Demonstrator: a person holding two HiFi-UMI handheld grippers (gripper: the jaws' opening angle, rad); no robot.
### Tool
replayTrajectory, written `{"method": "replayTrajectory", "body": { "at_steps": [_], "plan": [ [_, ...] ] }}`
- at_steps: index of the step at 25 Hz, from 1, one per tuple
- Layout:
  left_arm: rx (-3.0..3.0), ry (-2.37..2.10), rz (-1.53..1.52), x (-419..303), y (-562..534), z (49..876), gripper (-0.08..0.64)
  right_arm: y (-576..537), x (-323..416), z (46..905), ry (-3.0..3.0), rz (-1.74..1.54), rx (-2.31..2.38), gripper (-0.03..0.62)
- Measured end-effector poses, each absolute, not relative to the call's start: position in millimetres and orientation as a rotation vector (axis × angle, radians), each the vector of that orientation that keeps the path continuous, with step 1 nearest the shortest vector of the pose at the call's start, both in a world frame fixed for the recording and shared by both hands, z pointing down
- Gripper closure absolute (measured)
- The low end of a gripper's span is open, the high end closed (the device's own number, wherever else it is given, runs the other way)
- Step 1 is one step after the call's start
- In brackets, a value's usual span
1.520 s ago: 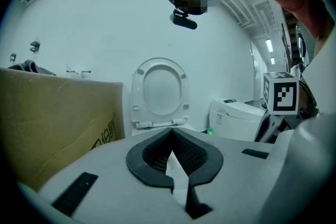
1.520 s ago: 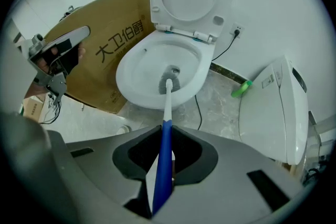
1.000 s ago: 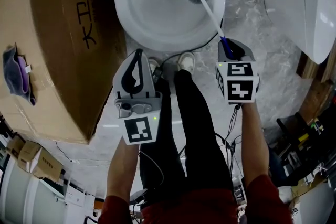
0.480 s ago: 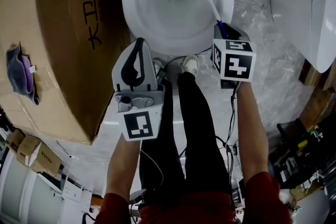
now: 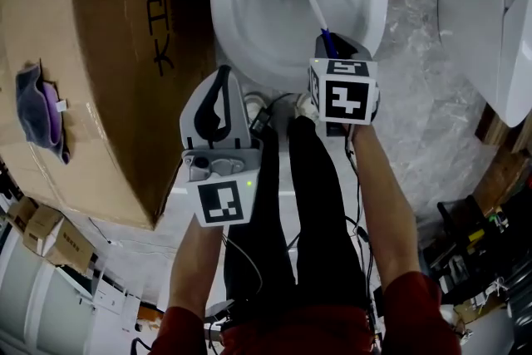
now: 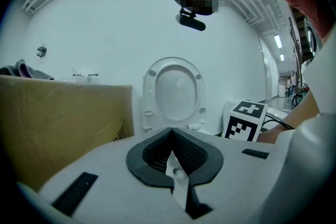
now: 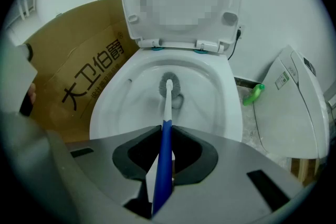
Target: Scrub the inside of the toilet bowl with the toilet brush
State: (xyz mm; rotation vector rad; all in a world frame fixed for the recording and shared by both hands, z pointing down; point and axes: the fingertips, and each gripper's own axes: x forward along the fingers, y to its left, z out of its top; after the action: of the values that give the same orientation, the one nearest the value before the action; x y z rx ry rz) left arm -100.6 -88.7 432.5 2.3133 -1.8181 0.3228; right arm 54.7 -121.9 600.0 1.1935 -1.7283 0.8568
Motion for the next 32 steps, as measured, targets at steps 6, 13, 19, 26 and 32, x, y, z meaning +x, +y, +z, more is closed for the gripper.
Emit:
{"method": "replayTrajectory", "body": {
  "at_steps": [6,13,19,26,32],
  "plan": [
    [2.291,-1.827,0.323,-110.8,-82.6,434.5,0.548,-108.2,22.0,600.9,-1.765,0.849,1.135,0.531],
    [2.291,-1.816,0.313,-107.3,-75.7,435.3,0.548,-76.1,16.6,599.9,-1.769,0.842,1.064,0.531],
    [2.292,-1.818,0.298,-100.7,-70.2,432.1,0.548,-41.0,22.6,596.7,-1.762,0.824,1.026,0.531],
    [2.29,-1.813,0.291,-95.4,-60.7,432.8,0.548,-3.2,40.0,594.4,-1.717,0.873,0.986,0.531],
    [2.288,-1.805,0.282,-87.7,-58.0,432.6,0.548,3.3,66.0,588.3,-1.672,0.855,0.922,0.531]
  ]
}}
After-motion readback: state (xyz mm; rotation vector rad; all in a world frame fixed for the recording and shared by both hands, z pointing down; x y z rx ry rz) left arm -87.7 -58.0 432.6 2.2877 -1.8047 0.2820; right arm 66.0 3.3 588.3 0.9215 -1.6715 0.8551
